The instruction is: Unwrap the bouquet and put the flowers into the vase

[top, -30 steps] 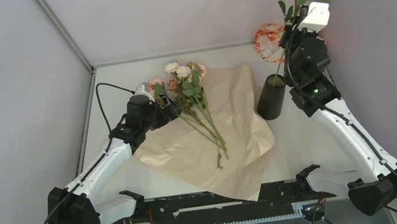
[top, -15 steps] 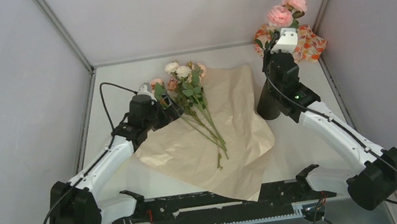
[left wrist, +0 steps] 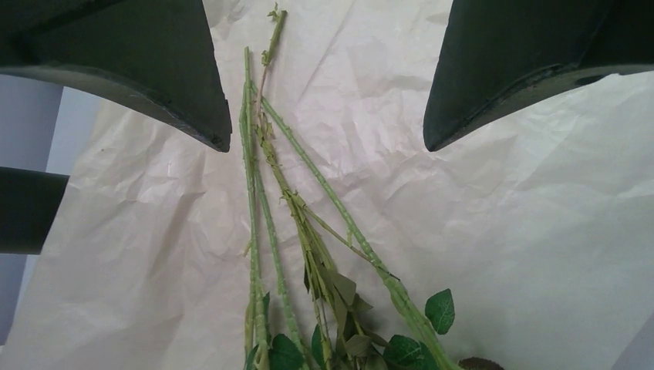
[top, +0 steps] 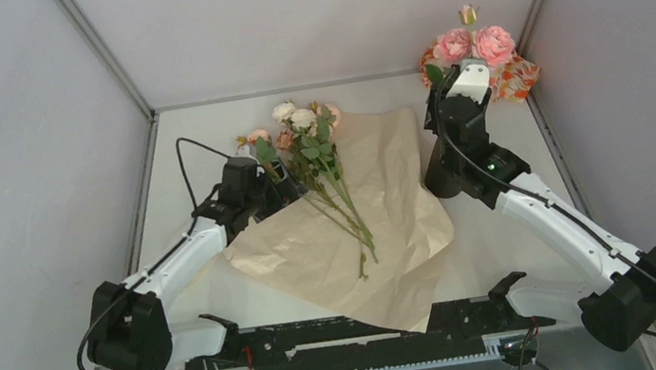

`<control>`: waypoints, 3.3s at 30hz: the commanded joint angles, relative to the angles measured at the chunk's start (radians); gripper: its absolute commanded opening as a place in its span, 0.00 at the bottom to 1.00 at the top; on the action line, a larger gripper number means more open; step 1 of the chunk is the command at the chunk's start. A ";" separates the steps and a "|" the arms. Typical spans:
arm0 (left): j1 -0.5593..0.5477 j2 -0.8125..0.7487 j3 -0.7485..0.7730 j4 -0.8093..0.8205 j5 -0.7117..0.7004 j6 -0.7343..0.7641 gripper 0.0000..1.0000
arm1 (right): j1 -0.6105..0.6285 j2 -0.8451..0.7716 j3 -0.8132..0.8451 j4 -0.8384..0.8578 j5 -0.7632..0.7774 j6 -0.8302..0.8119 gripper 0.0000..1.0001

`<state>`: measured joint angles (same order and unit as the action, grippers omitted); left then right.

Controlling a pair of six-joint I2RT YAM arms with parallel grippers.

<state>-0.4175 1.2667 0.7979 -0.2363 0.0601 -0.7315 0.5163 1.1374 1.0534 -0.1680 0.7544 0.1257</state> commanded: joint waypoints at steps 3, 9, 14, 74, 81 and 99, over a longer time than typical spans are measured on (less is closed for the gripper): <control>0.006 0.035 0.040 -0.003 0.023 -0.034 0.98 | 0.012 -0.096 0.008 -0.106 0.018 0.080 0.72; 0.006 0.108 0.077 -0.030 0.042 -0.071 0.98 | 0.016 -0.222 0.007 -0.108 -0.072 0.072 0.85; 0.006 0.209 0.112 -0.017 0.108 -0.121 0.96 | 0.025 -0.344 0.007 -0.116 -0.205 0.079 0.79; 0.079 0.417 0.358 -0.154 -0.169 -0.145 0.00 | 0.072 -0.461 -0.024 -0.163 -0.424 0.130 0.69; 0.079 0.314 0.351 -0.099 -0.071 -0.023 0.00 | 0.168 -0.438 -0.024 -0.118 -0.491 0.098 0.69; 0.051 0.317 0.239 0.059 0.120 -0.016 0.02 | 0.313 -0.118 -0.025 -0.119 -0.733 0.191 0.66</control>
<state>-0.3637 1.6016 1.0332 -0.1974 0.1719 -0.7597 0.7906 0.9760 1.0267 -0.3046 0.0719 0.2779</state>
